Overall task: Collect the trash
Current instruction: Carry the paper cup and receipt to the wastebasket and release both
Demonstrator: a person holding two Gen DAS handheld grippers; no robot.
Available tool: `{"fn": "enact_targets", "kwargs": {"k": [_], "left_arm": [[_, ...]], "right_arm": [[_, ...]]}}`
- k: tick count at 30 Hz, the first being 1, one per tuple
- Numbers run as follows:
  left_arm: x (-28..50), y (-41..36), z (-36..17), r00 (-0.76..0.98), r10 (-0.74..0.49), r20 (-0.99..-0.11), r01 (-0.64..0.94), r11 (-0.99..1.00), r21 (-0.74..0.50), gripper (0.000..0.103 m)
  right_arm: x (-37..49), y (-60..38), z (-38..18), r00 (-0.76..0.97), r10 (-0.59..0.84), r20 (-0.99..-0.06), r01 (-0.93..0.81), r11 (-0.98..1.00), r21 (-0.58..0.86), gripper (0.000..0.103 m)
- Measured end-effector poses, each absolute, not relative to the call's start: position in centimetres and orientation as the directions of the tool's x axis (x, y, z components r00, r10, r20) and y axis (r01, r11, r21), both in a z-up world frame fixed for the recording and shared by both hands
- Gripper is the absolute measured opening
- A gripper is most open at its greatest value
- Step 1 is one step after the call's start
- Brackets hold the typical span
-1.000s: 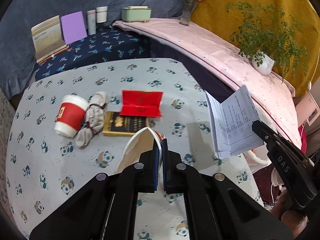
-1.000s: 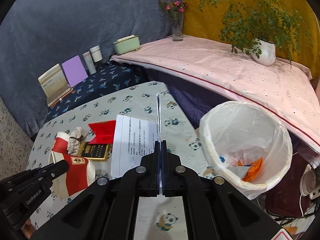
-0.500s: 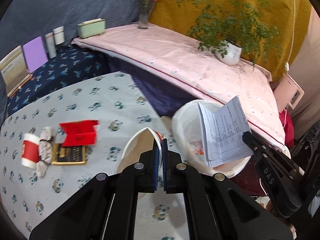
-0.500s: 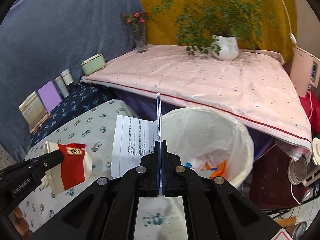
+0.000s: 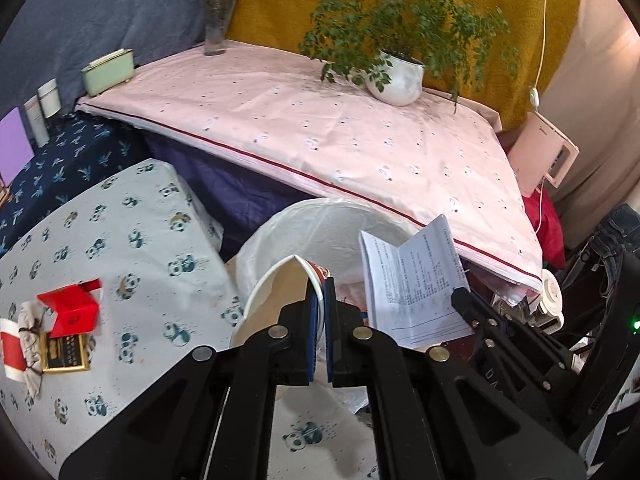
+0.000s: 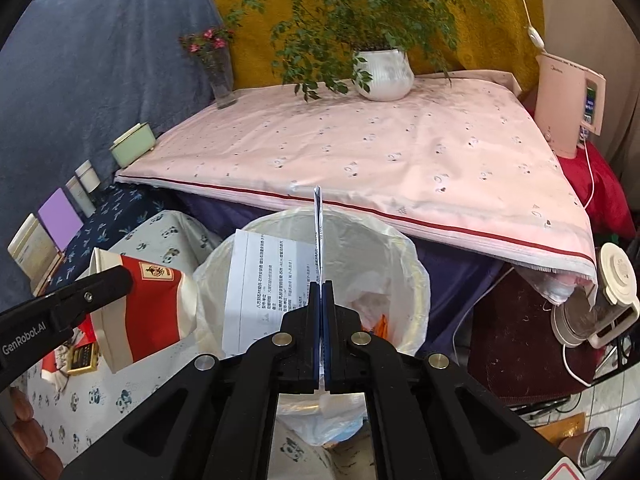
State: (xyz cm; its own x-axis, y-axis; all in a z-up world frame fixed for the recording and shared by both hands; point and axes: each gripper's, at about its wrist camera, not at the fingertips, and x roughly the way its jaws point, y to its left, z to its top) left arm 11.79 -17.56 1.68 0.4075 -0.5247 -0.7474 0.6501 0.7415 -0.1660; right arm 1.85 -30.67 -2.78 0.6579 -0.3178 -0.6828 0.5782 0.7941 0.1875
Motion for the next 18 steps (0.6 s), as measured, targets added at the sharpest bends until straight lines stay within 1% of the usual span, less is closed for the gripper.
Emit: {"fn": "enact_targets", "kwargs": {"k": [6, 7, 9, 11, 12, 13, 18], "left_arm": [[12.4, -19.3, 0.8, 0.371, -0.542, -0.754, 0.659, 0.725, -0.197, 0.003], [12.5, -19.3, 0.7, 0.373, -0.542, -0.753, 0.657, 0.728, -0.198, 0.005], [12.9, -19.4, 0.6, 0.377, -0.539, -0.753, 0.652, 0.732, -0.197, 0.014], [13.2, -19.3, 0.6, 0.383, -0.538, -0.751, 0.644, 0.738, -0.201, 0.03], [13.3, -19.2, 0.6, 0.384, -0.541, -0.748, 0.642, 0.739, -0.205, 0.034], [13.3, -19.1, 0.6, 0.389, -0.542, -0.745, 0.64, 0.74, -0.204, 0.036], [13.8, -18.8, 0.4, 0.397, -0.533, -0.748, 0.631, 0.75, -0.199, 0.037]], "right_arm": [[2.0, -31.7, -3.7, 0.645, -0.319, -0.694, 0.591, 0.784, 0.188, 0.001], [2.1, -31.8, -3.8, 0.644, -0.319, -0.695, 0.593, 0.783, 0.189, 0.001], [2.2, -32.1, -3.9, 0.641, -0.321, -0.697, 0.596, 0.781, 0.189, 0.001], [2.2, -32.2, -4.0, 0.64, -0.32, -0.698, 0.596, 0.78, 0.19, 0.001], [2.3, -32.3, -4.1, 0.64, -0.319, -0.699, 0.596, 0.781, 0.189, 0.001], [2.4, -32.3, -4.1, 0.639, -0.319, -0.7, 0.595, 0.782, 0.188, 0.001], [3.0, -32.1, -4.3, 0.64, -0.308, -0.704, 0.585, 0.789, 0.187, 0.001]]}}
